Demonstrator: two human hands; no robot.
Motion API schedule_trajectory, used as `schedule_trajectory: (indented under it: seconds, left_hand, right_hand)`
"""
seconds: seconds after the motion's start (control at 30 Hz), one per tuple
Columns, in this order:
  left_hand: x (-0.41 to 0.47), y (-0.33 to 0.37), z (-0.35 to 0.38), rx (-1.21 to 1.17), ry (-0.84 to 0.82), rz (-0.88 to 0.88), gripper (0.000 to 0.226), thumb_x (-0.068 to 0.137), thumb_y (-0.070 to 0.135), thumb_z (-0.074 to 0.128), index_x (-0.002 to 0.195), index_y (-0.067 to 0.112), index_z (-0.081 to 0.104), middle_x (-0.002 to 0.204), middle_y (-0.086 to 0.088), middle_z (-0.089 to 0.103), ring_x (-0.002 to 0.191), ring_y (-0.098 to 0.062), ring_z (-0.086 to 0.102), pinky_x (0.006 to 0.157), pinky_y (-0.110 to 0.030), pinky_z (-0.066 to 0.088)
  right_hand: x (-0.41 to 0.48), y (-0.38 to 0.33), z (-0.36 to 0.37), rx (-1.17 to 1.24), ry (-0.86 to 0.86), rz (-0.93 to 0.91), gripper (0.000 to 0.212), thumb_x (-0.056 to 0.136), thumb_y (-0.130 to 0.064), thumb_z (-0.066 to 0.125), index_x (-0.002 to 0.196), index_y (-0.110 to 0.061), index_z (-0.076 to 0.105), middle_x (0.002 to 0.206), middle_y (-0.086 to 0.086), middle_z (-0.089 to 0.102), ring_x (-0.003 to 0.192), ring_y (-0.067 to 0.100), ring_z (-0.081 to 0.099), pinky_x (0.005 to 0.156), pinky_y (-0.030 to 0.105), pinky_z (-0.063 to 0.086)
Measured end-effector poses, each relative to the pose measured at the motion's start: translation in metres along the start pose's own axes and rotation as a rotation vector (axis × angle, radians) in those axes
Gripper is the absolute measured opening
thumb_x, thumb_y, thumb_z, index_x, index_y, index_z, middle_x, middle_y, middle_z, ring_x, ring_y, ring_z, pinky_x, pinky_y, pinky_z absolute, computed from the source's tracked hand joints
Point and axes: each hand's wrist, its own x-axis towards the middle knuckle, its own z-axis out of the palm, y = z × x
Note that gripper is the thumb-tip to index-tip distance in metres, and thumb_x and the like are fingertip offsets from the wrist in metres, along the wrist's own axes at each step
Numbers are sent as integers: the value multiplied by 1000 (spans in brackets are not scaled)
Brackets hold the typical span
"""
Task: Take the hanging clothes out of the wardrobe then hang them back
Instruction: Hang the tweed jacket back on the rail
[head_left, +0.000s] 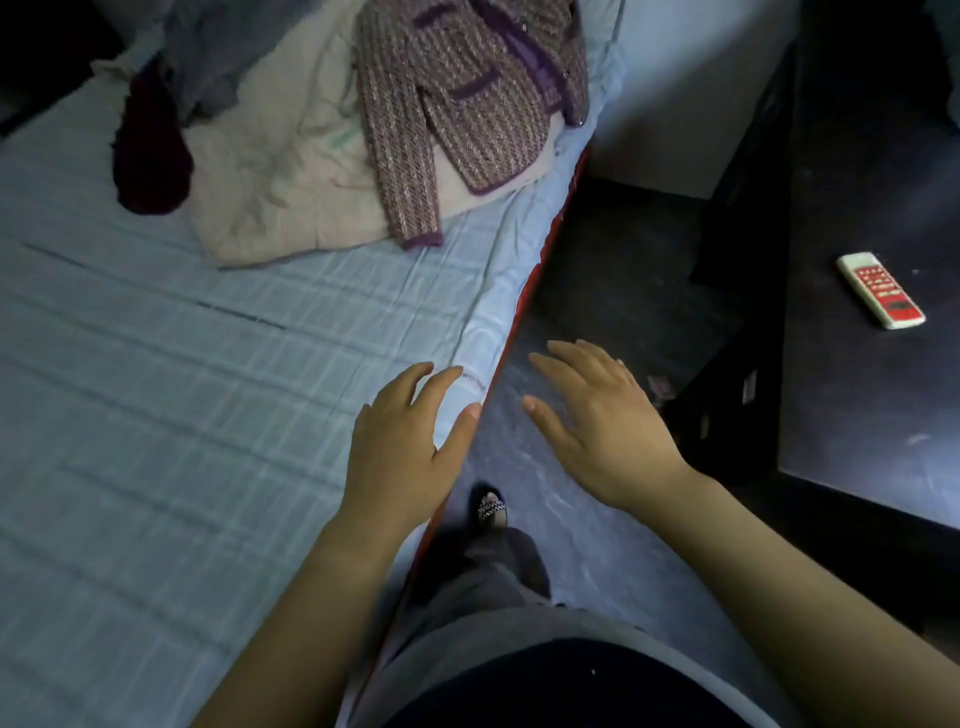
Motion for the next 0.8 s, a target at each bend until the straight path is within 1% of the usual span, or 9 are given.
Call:
schedule_trajectory:
  seconds: [0.07,0.17,0.33,0.43,0.47,0.63,0.73,0.8]
  left_hand:
    - [62,-7,-5,-2,-6,35,63,86,61,25,132,25,50,140,-1,46,127,-22,44,99,-51,40]
    - [155,-7,-16,29,1,101,64,87,61,24,133,23,50,138,-2,48,125,-24,46,97,-52,41]
    - [283,6,-4,32,-41,187,60,89,58,27,130,23,51,131,-3,54,117,-25,52,91,-51,45]
    - [343,13,18,10,-84,226,57,90,56,30,129,21,52,128,-4,55,115,-25,54,89,-48,47]
    - [363,14,26,3,-95,232,56,91,55,31,129,20,53,127,-5,56,115,-25,54,89,-48,47]
    - [478,30,67,22,-127,181,57,90,58,28,129,22,51,129,-4,55,115,-25,53,91,-50,45]
    - [557,52,76,-15,-70,141,60,88,57,29,128,18,52,126,-6,56,112,-26,54,90,-48,45]
    - [606,66,78,-35,-39,105,62,87,57,28,130,18,51,129,-6,54,115,-24,51,95,-47,44]
  right_hand:
    - [54,9,-11,-6,20,14,71,86,-63,16,140,-24,38,148,-1,35,141,20,20,114,45,15]
    - [129,24,-33,-12,33,53,60,92,-59,24,142,-27,35,150,-3,31,142,17,17,115,42,12]
    - [223,64,-61,-59,20,140,57,93,-58,26,143,-30,31,152,-7,26,143,14,12,116,38,7]
    - [268,99,-69,-43,48,176,62,91,-63,23,142,-29,35,150,-6,31,142,15,16,115,39,11]
    - [284,112,-73,-38,52,188,63,90,-62,22,141,-29,36,150,-5,32,142,16,18,115,40,12]
    - [381,190,-100,-35,38,200,63,91,-61,21,141,-27,38,149,-3,34,141,17,21,115,39,13]
    - [455,234,-133,-52,24,130,63,90,-59,23,141,-26,38,149,-3,34,141,17,21,114,38,13]
    - [504,257,-154,-67,24,70,64,92,-62,22,141,-24,38,149,-2,35,140,18,22,115,40,16]
